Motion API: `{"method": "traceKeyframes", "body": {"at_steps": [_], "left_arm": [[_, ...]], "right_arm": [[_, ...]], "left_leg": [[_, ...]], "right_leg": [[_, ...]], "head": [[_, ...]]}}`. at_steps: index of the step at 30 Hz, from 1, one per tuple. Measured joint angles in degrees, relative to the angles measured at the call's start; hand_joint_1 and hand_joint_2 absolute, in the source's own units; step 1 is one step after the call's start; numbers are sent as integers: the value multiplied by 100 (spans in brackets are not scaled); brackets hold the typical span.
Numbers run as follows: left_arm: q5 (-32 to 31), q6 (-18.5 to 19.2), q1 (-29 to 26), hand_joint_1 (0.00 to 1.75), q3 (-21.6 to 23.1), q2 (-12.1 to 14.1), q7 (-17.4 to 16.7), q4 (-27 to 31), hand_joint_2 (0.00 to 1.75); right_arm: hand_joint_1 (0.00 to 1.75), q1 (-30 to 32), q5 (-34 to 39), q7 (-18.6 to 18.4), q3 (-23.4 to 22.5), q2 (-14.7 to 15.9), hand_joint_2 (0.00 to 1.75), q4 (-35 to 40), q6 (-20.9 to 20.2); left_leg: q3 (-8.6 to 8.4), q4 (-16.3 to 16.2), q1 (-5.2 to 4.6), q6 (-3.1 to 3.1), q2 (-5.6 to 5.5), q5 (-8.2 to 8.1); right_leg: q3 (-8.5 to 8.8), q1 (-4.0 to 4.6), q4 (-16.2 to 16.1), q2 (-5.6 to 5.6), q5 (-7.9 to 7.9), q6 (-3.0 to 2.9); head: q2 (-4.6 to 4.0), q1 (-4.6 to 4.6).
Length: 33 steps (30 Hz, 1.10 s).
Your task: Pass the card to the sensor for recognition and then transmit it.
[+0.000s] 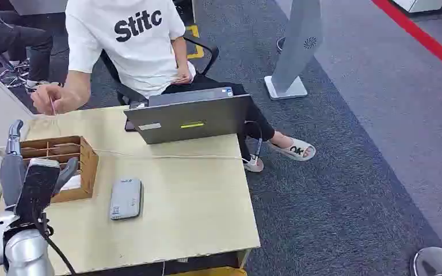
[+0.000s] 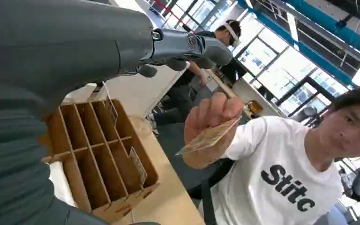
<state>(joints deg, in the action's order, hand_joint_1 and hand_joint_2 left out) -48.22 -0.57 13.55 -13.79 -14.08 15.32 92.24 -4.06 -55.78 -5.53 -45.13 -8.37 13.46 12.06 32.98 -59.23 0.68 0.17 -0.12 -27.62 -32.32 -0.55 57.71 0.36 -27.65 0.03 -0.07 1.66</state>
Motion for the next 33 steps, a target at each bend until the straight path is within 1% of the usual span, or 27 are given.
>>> {"method": "traceKeyframes", "body": {"at_steps": [6, 14, 15, 16, 17, 18, 20, 21, 22, 33], "left_arm": [[85, 13, -26, 0, 122, 28, 33, -166, 175], [247, 57, -39, 2, 131, 68, 35, -334, 175], [276, 59, -40, 30, 131, 77, 35, -345, 175], [304, 66, -39, 63, 131, 83, 35, -356, 175], [339, 72, -39, 72, 131, 92, 35, -371, 175], [374, 77, -40, 91, 131, 103, 39, -391, 175], [420, 118, -41, 147, 129, 116, 39, -428, 175], [426, 127, -42, 164, 129, 127, 39, -452, 175], [433, 127, -44, 175, 129, 131, 39, -470, 175], [481, 157, -56, 175, 129, 173, 120, -638, 175]], "right_arm": [[0, 2, -83, 13, 11, 31, 175, -11, -70], [0, 6, -142, 48, 11, 61, 175, -22, -72], [0, 6, -162, 50, 11, 63, 175, -24, -70], [0, 6, -181, 59, 9, 68, 175, -24, -70], [0, 6, -190, 66, 9, 70, 175, -24, -68], [0, 6, -203, 68, 11, 72, 175, -24, -70], [0, 6, -238, 70, 9, 76, 175, -24, -68], [0, 6, -240, 72, 9, 79, 175, -24, -70], [0, 6, -243, 72, 11, 79, 175, -24, -70], [0, 8, -299, 72, 9, 81, 175, -26, -74]], "left_leg": [[3, 0, 1, 0, 0, 0], [3, 0, 2, 0, 0, 1], [3, 0, 2, 0, 0, 1], [3, 0, 2, 0, 0, 0], [3, 0, 1, 0, 0, 0], [4, 0, 1, 0, 0, 0], [4, 0, 1, 0, 0, 0], [5, 0, 1, 0, 0, 0], [5, 0, 1, 0, 0, 0], [5, 0, 2, 0, 0, 0]], "right_leg": [[-2, 0, 0, -1, -1, 1], [-2, 0, 0, -1, -1, 1], [-2, 0, 0, -1, -1, 1], [-2, 0, 0, -1, -1, 1], [-2, 0, 0, -1, -1, 1], [-2, 0, 0, -1, -1, 1], [-2, 0, 0, -1, -1, 1], [-2, 0, 0, -1, -1, 1], [-2, 0, 0, -1, -1, 1], [-3, 0, 0, -1, -1, 1]], "head": [[0, 0], [0, 0], [0, 0], [0, 0], [0, 0], [0, 0], [0, 0], [0, 0], [0, 0], [0, 0]]}}
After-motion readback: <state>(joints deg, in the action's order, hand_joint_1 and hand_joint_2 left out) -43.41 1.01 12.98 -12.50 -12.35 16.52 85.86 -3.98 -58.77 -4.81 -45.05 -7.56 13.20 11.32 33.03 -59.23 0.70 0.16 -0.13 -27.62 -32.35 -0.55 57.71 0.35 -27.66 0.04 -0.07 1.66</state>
